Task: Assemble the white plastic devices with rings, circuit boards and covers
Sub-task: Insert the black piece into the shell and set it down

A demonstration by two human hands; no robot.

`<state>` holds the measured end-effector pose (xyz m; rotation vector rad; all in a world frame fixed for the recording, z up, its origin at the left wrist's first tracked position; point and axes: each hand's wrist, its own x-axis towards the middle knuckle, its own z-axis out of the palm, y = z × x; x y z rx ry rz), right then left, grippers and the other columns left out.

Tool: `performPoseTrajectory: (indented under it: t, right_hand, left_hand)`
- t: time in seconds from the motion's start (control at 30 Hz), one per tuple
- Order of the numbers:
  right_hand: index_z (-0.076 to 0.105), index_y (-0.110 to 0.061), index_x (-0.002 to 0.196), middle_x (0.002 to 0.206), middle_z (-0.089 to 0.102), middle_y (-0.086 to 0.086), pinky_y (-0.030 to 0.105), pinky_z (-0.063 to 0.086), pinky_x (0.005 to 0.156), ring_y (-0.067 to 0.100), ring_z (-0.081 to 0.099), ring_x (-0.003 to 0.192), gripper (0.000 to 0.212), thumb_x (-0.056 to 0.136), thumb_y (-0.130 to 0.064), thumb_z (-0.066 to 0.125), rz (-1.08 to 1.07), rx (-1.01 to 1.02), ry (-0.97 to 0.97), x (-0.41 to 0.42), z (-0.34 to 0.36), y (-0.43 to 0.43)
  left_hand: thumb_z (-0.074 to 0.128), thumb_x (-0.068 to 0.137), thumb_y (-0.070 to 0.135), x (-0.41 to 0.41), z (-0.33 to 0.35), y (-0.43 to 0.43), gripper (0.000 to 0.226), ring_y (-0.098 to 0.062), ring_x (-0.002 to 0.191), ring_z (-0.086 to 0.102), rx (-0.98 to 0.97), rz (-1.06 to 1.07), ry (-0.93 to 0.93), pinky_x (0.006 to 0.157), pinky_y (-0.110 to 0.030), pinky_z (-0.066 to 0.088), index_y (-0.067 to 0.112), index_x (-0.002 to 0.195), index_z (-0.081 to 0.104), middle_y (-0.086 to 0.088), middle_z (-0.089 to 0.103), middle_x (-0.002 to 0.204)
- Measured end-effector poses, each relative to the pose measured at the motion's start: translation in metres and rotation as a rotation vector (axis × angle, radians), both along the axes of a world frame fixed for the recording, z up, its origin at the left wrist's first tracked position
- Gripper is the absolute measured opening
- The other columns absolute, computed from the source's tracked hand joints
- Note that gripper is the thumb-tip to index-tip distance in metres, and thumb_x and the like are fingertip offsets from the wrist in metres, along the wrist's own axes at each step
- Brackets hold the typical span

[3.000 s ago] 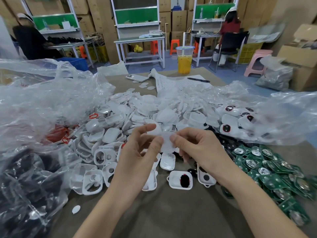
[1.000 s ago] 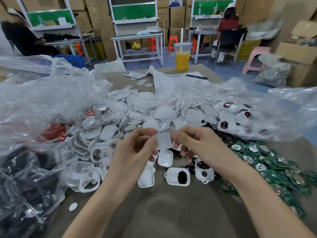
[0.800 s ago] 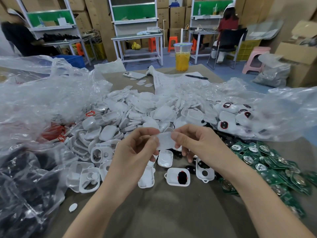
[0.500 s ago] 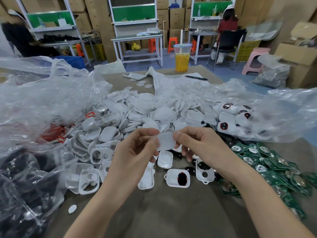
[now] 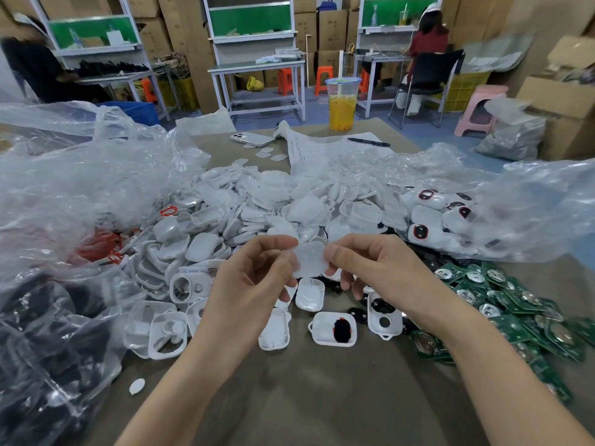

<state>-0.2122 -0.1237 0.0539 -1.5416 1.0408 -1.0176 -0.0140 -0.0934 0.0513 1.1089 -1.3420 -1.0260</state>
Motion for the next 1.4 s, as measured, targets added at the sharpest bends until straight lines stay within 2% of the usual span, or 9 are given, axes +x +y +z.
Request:
performPoseTrajectory:
  t: [0.23,0.33,0.47,0.57,0.7,0.8,0.97,1.1,1.4]
  right_hand:
    - [0.077,-0.031,0.087,0.078,0.072,-0.004,0.023,0.048,0.052,0.011,0.059,0.06,0.021,0.1,-0.028,0.06,-0.109,-0.058,-0.041,-0.003,-0.002,-0.005]
    - [0.076,-0.031,0.09,0.077,0.071,-0.003,0.02,0.047,0.05,0.011,0.059,0.058,0.021,0.101,-0.026,0.059,-0.169,-0.077,-0.074,-0.007,-0.002,-0.008]
    - [0.074,-0.033,0.093,0.076,0.071,-0.004,0.023,0.048,0.052,0.011,0.06,0.06,0.019,0.101,-0.028,0.058,-0.208,-0.106,-0.03,-0.008,-0.004,-0.008]
    - [0.071,-0.039,0.095,0.084,0.072,-0.017,0.015,0.048,0.063,0.004,0.063,0.069,0.015,0.099,-0.037,0.057,-0.273,-0.215,0.176,-0.01,-0.007,-0.005]
    - [0.069,-0.038,0.099,0.097,0.062,-0.029,0.005,0.032,0.087,-0.002,0.052,0.105,0.02,0.095,-0.049,0.052,-0.27,-0.432,0.55,-0.021,-0.011,0.012]
    - [0.071,-0.038,0.102,0.107,0.06,-0.031,0.009,0.027,0.096,-0.004,0.046,0.115,0.033,0.093,-0.062,0.05,-0.184,-0.493,0.635,-0.036,-0.016,0.027]
    - [0.07,-0.045,0.105,0.122,0.055,-0.029,0.02,0.023,0.11,-0.007,0.036,0.126,0.055,0.069,-0.084,0.052,-0.1,-0.485,0.784,-0.049,-0.025,0.043]
    - [0.071,-0.042,0.108,0.129,0.054,-0.019,0.038,0.018,0.121,0.005,0.037,0.132,0.062,0.069,-0.086,0.05,-0.055,-0.514,0.853,-0.043,-0.029,0.043]
    - [0.071,-0.039,0.106,0.132,0.052,-0.016,0.036,0.007,0.124,-0.001,0.026,0.135,0.057,0.073,-0.082,0.051,-0.037,-0.505,0.839,-0.041,-0.033,0.041]
  left_hand:
    - [0.063,0.098,0.018,0.0,-0.004,0.0,0.024,-0.006,0.064,0.061,0.022,-0.058,-0.094,0.059,-0.015,0.049,0.039,0.095,0.073,0.01,0.069,0.075]
    - [0.062,0.092,0.033,-0.003,-0.009,0.002,0.016,-0.009,0.066,0.056,0.061,-0.123,-0.206,0.058,-0.019,0.047,0.045,0.098,0.071,0.011,0.069,0.079]
    - [0.055,0.084,0.04,-0.009,-0.015,0.005,0.019,-0.003,0.054,0.046,0.021,-0.108,-0.329,0.052,-0.011,0.038,0.046,0.096,0.069,0.013,0.069,0.08]
    - [0.055,0.086,0.038,-0.011,-0.017,0.006,0.016,-0.001,0.049,0.043,-0.013,-0.126,-0.399,0.052,-0.009,0.037,0.045,0.096,0.066,0.014,0.069,0.08]
    - [0.056,0.088,0.034,-0.011,-0.02,0.007,0.014,-0.002,0.05,0.045,-0.019,-0.143,-0.445,0.054,-0.01,0.038,0.044,0.094,0.065,0.011,0.069,0.081]
    - [0.053,0.083,0.037,-0.011,-0.021,0.007,0.016,-0.001,0.053,0.047,-0.01,-0.155,-0.488,0.056,-0.01,0.039,0.045,0.092,0.064,0.011,0.068,0.083]
    - [0.052,0.083,0.039,-0.012,-0.024,0.008,0.015,0.0,0.054,0.046,-0.008,-0.17,-0.565,0.058,-0.012,0.04,0.047,0.091,0.062,0.011,0.067,0.082]
    - [0.056,0.09,0.032,-0.012,-0.025,0.007,0.016,-0.002,0.053,0.047,-0.021,-0.16,-0.602,0.056,-0.013,0.04,0.047,0.091,0.062,0.008,0.067,0.08]
    - [0.055,0.092,0.031,-0.017,-0.03,0.008,0.018,-0.003,0.056,0.052,-0.023,-0.149,-0.653,0.058,-0.019,0.042,0.048,0.092,0.06,0.009,0.066,0.078]
